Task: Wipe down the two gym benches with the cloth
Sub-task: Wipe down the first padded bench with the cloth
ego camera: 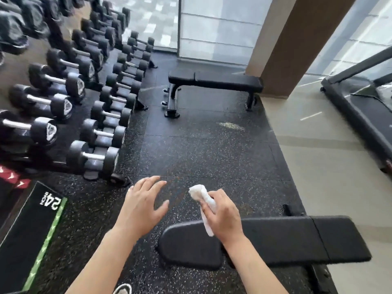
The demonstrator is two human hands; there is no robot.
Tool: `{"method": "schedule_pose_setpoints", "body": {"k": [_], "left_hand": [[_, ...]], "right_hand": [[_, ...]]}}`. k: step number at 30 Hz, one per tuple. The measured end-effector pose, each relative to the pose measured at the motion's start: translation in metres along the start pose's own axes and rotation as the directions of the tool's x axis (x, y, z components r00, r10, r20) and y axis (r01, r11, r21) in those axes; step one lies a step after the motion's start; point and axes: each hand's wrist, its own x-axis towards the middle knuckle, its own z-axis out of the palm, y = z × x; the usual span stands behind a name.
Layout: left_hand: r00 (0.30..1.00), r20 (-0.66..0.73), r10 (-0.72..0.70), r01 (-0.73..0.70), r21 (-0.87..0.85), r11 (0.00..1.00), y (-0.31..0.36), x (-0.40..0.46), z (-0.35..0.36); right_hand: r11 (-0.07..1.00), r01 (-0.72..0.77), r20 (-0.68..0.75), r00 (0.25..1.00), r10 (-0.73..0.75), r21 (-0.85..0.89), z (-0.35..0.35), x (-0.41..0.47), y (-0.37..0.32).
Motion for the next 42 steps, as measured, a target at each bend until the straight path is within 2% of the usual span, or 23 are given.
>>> {"method": "schedule_pose_setpoints", "body": {"k": [4,9,19,28,36,42], "left_hand": [[0.995,0.003,-0.100,0.100,0.007,0.995,0.004,-0.006,0.038],[0.991,0.030,-0.134,0.134,0.007,0.991,-0.019,-0.015,0.090],[0.997,0.039,-0.066,0.068,-0.029,0.997,-0.120,-0.008,0.222],[0.991,0.102,-0.085,0.092,-0.068,0.993,-0.196,-0.031,0.343],[0.996,0.008,-0.088,0.087,-0.224,0.971,-0.229,-0.062,0.416],[0.991,-0.052,-0.127,0.108,-0.270,0.957,-0.248,-0.084,0.446]], "right_hand": [[0.999,0.030,0.085,0.996,-0.033,0.046,0.017,-0.006,0.043],[0.997,0.016,0.159,0.987,-0.028,0.074,0.060,-0.020,0.079],[0.999,-0.004,0.191,0.982,-0.004,0.042,0.209,-0.032,0.144],[0.999,0.037,0.231,0.972,-0.035,-0.005,0.339,-0.052,0.199],[0.986,0.156,0.252,0.958,-0.135,-0.063,0.438,-0.056,0.213],[0.982,0.181,0.267,0.950,-0.160,-0.055,0.471,-0.128,0.199]]}}
